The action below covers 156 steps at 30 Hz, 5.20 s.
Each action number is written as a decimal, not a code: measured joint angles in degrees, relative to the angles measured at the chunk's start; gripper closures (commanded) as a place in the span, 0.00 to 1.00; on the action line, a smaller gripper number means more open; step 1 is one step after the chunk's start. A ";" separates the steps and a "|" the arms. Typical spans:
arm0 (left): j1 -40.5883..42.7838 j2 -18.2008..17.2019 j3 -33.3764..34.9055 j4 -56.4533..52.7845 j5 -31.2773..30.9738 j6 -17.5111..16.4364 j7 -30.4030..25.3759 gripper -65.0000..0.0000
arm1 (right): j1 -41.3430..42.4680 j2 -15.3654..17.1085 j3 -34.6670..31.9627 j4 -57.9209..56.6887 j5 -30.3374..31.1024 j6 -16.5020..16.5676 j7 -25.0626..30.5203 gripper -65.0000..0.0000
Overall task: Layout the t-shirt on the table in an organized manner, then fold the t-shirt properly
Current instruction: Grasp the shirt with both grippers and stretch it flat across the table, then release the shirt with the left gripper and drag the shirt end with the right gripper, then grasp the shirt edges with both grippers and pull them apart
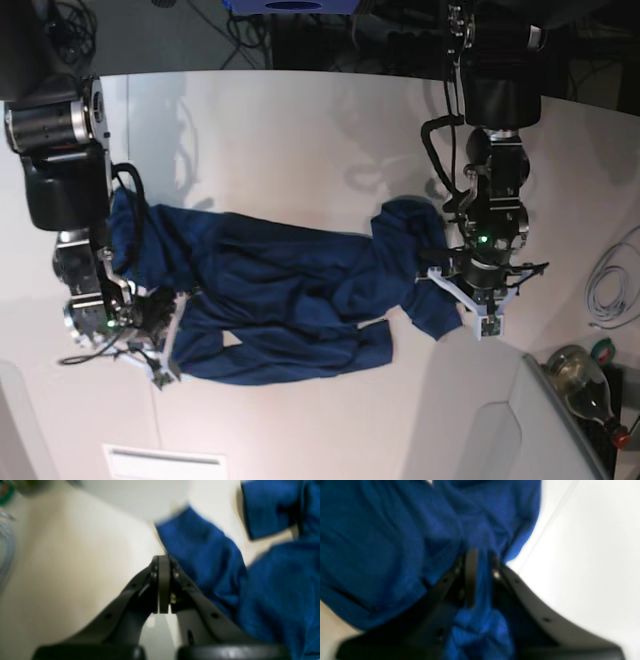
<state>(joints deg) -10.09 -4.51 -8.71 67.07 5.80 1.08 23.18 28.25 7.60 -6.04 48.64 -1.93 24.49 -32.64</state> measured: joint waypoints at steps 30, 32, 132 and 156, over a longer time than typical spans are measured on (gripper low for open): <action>13.11 -3.48 -8.70 7.17 -1.09 -0.42 -0.11 1.00 | -12.81 -2.25 0.11 22.84 0.35 0.26 -9.29 1.00; 13.33 -3.48 -8.74 7.28 -1.07 -0.39 -0.13 1.00 | -17.11 -2.27 -0.09 32.24 0.48 0.09 -12.85 1.00; 10.91 -4.24 3.13 -3.34 -4.28 0.09 -7.28 1.00 | 5.16 -8.39 13.18 -10.40 -0.07 0.00 4.00 0.95; 10.12 -4.26 3.06 -6.58 -4.35 0.22 -10.23 1.00 | 3.13 -7.34 13.18 -11.47 0.11 -6.78 5.42 1.00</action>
<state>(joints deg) 0.03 -8.78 -5.65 60.49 1.45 1.30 12.95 31.38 0.25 7.14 37.17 -1.83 17.72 -27.22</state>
